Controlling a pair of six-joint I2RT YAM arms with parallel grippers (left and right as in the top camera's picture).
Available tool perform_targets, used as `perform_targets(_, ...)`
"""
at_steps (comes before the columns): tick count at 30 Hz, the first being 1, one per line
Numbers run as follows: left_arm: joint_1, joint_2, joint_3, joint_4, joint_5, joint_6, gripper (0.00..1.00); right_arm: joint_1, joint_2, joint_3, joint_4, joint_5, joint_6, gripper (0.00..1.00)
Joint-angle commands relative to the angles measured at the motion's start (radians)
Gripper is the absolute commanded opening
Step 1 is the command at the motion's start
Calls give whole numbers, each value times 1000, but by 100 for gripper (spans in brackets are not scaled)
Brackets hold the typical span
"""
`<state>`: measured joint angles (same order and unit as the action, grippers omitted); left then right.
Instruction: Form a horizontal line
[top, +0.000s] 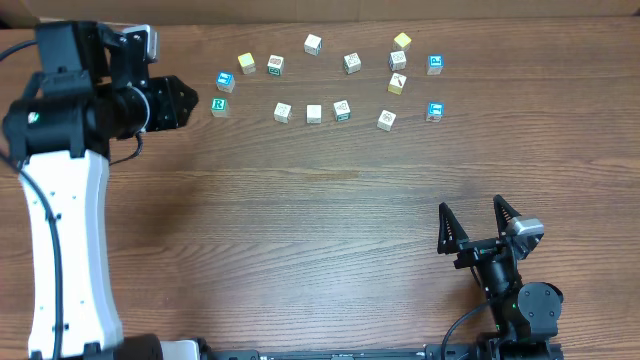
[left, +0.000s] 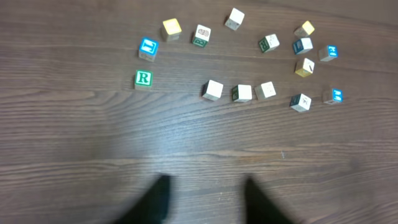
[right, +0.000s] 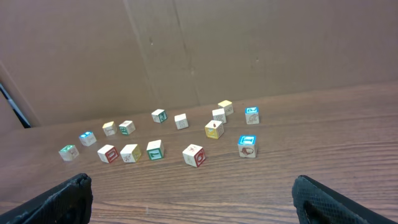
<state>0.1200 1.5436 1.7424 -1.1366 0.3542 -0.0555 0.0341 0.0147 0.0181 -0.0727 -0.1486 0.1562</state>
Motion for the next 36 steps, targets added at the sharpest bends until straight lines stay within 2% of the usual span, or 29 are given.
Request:
perform_targets(1,4,35,27,24,39,-51,9,3,-12,-10,3,14,-7,100)
perform_targets(5,-1,87,27,66,39,-83,6,3,-12,-10,3,14,-7,100)
perform_targets(6,-4,97,27,68,38,-81,6,3,-12,-10,3,14,-7,100)
perform_targets(7,-8,108,27,68,38,-79,11,3,-12,-10,3,14,-7,100)
perform_targets(8,-13,121,27,67,35,-79,27,3,-12,-10,3,14,-7,100)
perform_targets(11,-28,150,27,64,7,-79,56,3,-12,-10,3,14,-7,100)
perform_targets(12,-36,161,27,65,-13,-79,76,3,-12,-10,3,14,-7,100)
perform_targets(16,-49,193,27,68,-44,-79,91,3,-12,-10,3,14,-7,100)
perform_targets(24,-55,259,26,55,-162,-76,98,3,-12,-10,3,14,-7,100)
perform_targets(29,-55,303,26,44,-163,-48,100,3,-12,-10,3,14,-7,100)
perform_targets(31,-56,319,26,41,-163,-48,97,3,-12,-10,3,14,-7,100)
perform_targets(32,-57,329,26,41,-163,-48,87,3,-12,-10,3,14,-7,100)
perform_targets(33,-57,335,26,41,-162,-48,72,3,-12,-10,3,14,-7,100)
perform_targets(34,-60,344,26,42,-163,-49,49,3,-12,-10,3,14,-7,100)
perform_targets(35,-62,349,26,42,-163,-49,10,3,-12,-10,3,14,-7,100)
perform_targets(36,-64,354,26,45,-163,-49,4,3,-12,-10,3,14,-7,100)
